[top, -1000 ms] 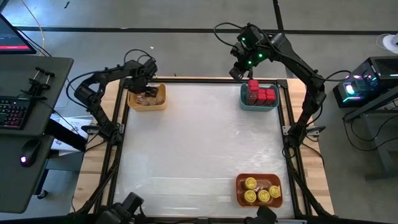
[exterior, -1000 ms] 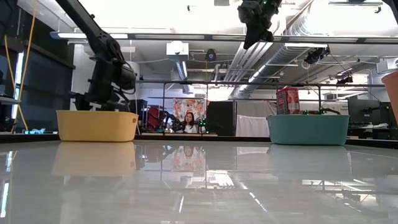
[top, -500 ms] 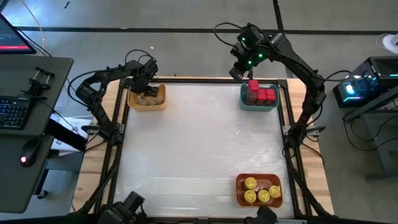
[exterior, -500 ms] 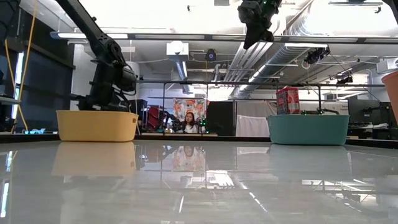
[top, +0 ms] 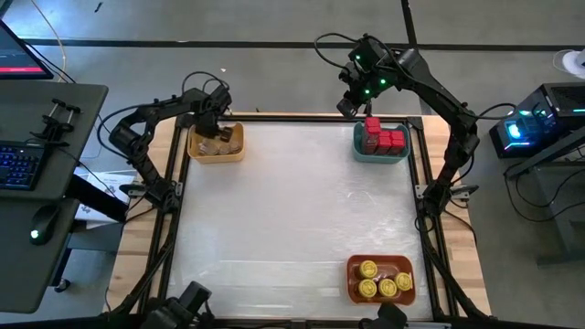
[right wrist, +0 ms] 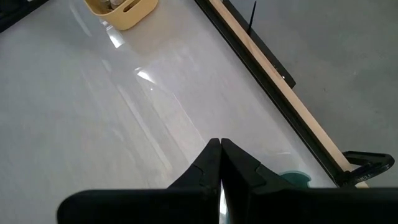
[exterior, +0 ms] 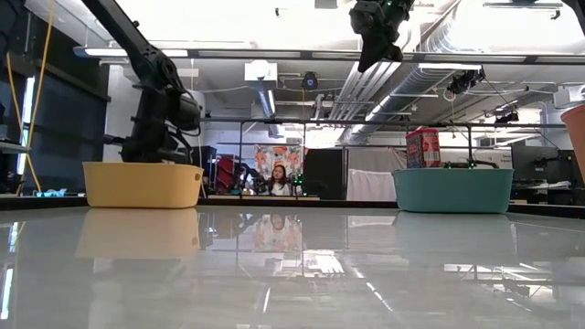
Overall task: Sort spices by type
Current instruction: Put the brown seasoning bottle into the yellow bin
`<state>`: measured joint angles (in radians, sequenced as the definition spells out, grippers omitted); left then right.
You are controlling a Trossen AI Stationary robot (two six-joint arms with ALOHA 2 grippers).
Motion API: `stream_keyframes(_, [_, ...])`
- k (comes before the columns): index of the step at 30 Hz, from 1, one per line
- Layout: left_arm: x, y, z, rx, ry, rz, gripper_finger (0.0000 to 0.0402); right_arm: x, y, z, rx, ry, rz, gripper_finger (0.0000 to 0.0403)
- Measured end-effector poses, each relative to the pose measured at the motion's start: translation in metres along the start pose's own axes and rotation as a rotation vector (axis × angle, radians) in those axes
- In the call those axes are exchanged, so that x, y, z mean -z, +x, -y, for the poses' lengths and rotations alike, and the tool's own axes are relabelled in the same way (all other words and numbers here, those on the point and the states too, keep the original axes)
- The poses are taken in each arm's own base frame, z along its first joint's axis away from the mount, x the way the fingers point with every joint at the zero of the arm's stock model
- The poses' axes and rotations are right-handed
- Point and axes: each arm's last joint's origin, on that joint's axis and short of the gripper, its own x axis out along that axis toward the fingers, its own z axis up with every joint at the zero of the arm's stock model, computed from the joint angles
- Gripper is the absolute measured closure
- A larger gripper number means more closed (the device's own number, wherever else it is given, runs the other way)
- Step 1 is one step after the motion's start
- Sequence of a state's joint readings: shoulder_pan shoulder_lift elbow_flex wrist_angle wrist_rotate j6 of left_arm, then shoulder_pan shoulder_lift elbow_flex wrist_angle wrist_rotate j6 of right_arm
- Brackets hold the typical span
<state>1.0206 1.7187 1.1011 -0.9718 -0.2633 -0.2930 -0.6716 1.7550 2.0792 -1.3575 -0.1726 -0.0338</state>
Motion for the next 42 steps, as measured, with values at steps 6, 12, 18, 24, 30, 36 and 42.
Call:
stream_keyframes(6, [0.001,-0.005,-0.002,-0.009,0.028,0.026,0.0383,0.000,0.000,0.000,0.000,0.000,0.000,0.0403])
stream_keyframes(12, [0.003,-0.016,-0.006,0.006,0.049,0.063,0.0335,0.000,0.000,0.000,0.000,0.000,0.000,0.0403])
stream_keyframes(18, [0.009,-0.023,-0.009,0.025,0.036,0.055,0.0262,0.000,0.000,0.000,0.000,0.000,0.000,0.0403])
stream_keyframes(24, [0.014,-0.024,-0.009,0.049,-0.044,-0.001,0.0196,0.000,0.000,0.000,0.000,-0.011,0.000,0.0403])
stream_keyframes(30, [0.016,-0.024,-0.007,0.040,-0.126,-0.006,0.0166,-0.001,0.000,0.000,0.001,-0.024,0.009,0.0403])
stream_keyframes(36, [0.024,-0.014,-0.003,0.018,-0.227,-0.035,0.0165,-0.001,0.000,0.000,0.001,-0.056,0.009,0.0403])
stream_keyframes(42, [0.028,-0.010,0.003,-0.005,-0.295,-0.018,0.0165,-0.001,0.000,0.000,0.001,-0.083,0.011,0.0403])
